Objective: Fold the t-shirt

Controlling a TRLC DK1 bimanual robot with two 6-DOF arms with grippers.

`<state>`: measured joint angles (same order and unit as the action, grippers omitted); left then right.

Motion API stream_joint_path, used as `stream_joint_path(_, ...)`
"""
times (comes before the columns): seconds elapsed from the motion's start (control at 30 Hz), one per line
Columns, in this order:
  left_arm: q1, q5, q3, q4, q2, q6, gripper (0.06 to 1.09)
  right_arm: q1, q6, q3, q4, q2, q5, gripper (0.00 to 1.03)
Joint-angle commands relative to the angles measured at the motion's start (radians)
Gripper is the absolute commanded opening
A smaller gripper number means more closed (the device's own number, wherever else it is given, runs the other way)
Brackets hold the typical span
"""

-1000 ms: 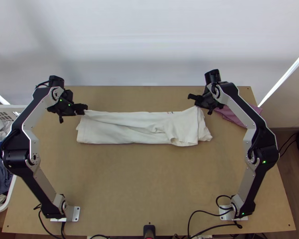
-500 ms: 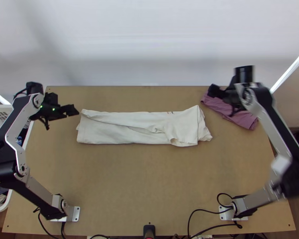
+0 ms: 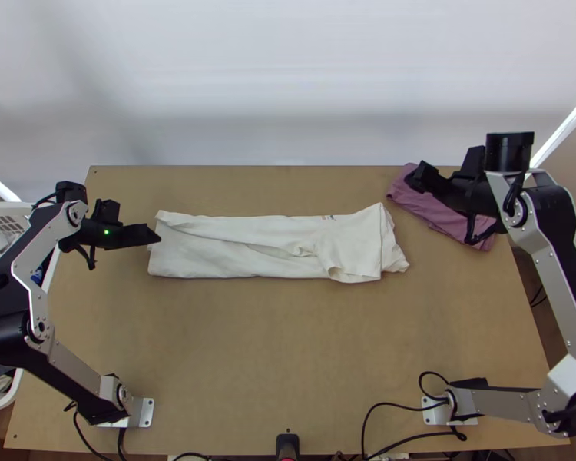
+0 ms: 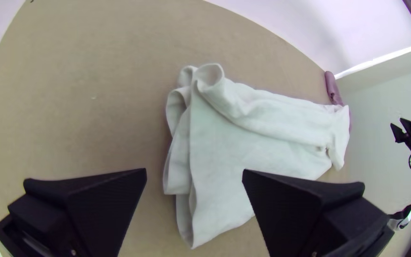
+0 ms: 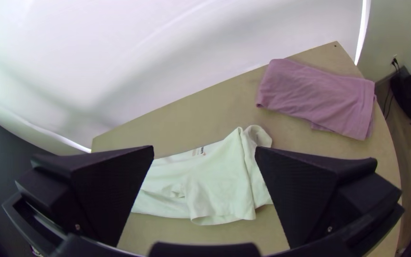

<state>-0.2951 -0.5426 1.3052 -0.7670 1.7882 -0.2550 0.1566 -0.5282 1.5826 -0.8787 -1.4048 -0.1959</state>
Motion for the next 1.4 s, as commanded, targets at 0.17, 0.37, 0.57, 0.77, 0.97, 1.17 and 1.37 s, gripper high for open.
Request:
stream_joint_path(0.17, 0.005, -0.017, 0.072, 0.020, 0.135, -0.046, 1.03, -0.006, -0.038, -0.015, -0.034, 0.053, -0.004, 0.99)
stream_joint_path(0.37, 0.057, -0.020, 0.105, 0.023, 0.186, -0.036, 1.03, -0.034, -0.012, 0.010, -0.060, 0.064, -0.004, 0.99)
stream_joint_path(0.57, 0.172, -0.025, 0.082, 0.048, 0.169, 0.022, 1.03, -0.043, -0.007, 0.031, -0.072, 0.066, -0.004, 0.99)
stream_joint_path(0.77, 0.244, -0.023, 0.020, 0.138, 0.131, 0.109, 0.71, -0.045, -0.006, 0.045, -0.072, 0.063, -0.002, 0.99)
stream_joint_path(0.97, 0.157, -0.022, -0.009, 0.206, 0.094, 0.155, 0.10, -0.063, 0.013, 0.031, -0.074, 0.072, -0.004, 0.99)
stream_joint_path(1.17, -0.053, -0.023, -0.001, 0.155, 0.062, 0.074, 0.09, -0.069, 0.042, -0.003, -0.072, 0.086, -0.004, 0.99)
stream_joint_path(1.37, -0.217, -0.023, 0.063, -0.015, 0.036, -0.018, 0.09, -0.069, 0.048, -0.027, -0.059, 0.087, -0.004, 0.99)
